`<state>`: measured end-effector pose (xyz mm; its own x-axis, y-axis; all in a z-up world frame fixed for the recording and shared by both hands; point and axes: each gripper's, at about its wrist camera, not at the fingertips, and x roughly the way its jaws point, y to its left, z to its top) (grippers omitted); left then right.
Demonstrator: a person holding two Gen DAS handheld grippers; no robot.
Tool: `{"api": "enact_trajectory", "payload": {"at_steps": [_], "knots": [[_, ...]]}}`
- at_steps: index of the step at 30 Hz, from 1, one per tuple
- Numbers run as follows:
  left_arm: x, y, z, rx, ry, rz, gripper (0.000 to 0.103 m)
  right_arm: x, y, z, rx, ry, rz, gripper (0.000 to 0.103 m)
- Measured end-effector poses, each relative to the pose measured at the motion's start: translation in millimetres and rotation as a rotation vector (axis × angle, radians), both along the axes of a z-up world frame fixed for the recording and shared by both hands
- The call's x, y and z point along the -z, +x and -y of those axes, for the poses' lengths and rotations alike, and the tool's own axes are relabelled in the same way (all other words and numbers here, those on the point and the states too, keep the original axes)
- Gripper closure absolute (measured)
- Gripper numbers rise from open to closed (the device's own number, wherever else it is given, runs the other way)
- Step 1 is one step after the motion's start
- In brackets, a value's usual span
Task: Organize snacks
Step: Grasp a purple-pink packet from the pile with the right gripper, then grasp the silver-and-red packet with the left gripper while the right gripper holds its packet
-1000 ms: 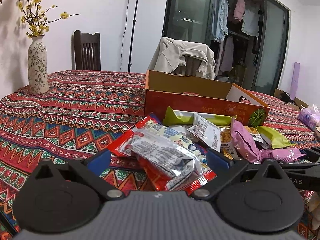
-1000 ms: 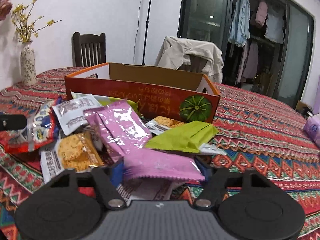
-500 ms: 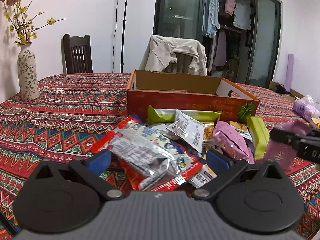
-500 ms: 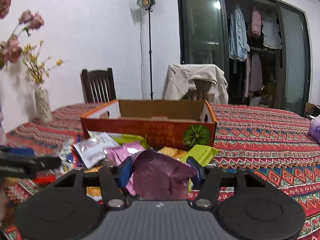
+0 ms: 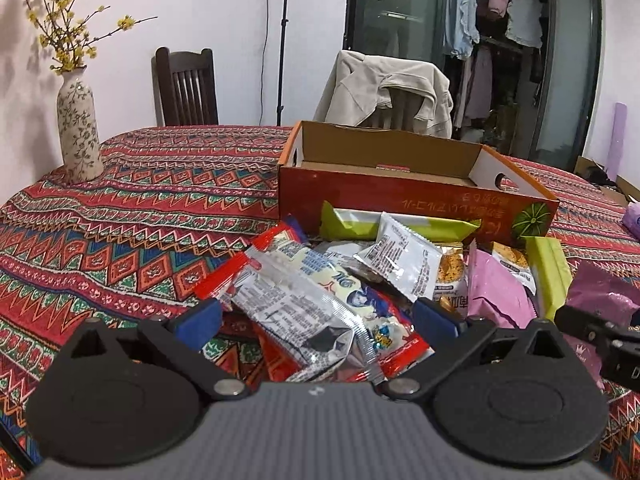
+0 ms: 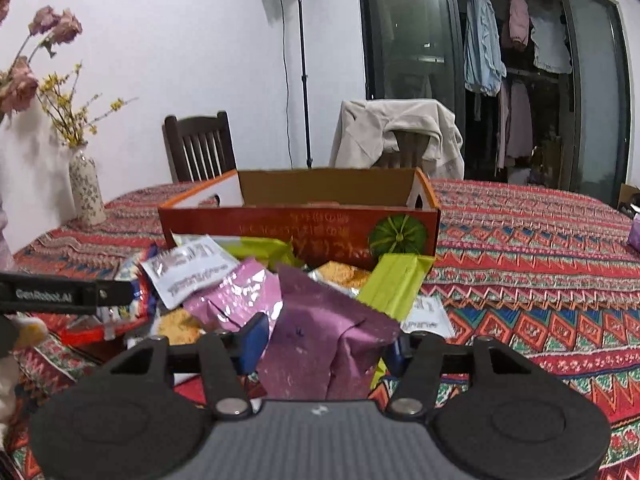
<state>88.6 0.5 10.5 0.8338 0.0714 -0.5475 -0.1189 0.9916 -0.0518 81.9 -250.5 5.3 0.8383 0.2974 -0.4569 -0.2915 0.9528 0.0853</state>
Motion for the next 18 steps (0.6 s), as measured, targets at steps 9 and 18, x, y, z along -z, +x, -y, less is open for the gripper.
{"api": "enact_trajectory", "payload": {"at_steps": [9, 18], "knots": [[-5, 12, 2, -0.049, -0.004, -0.021, 0.000, -4, -8, 1, -0.033, 0.033, 0.032, 0.079], [5, 33, -4, -0.118, -0.030, -0.104, 0.000, -9, -12, 1, -0.043, 0.042, 0.057, 0.083]]}}
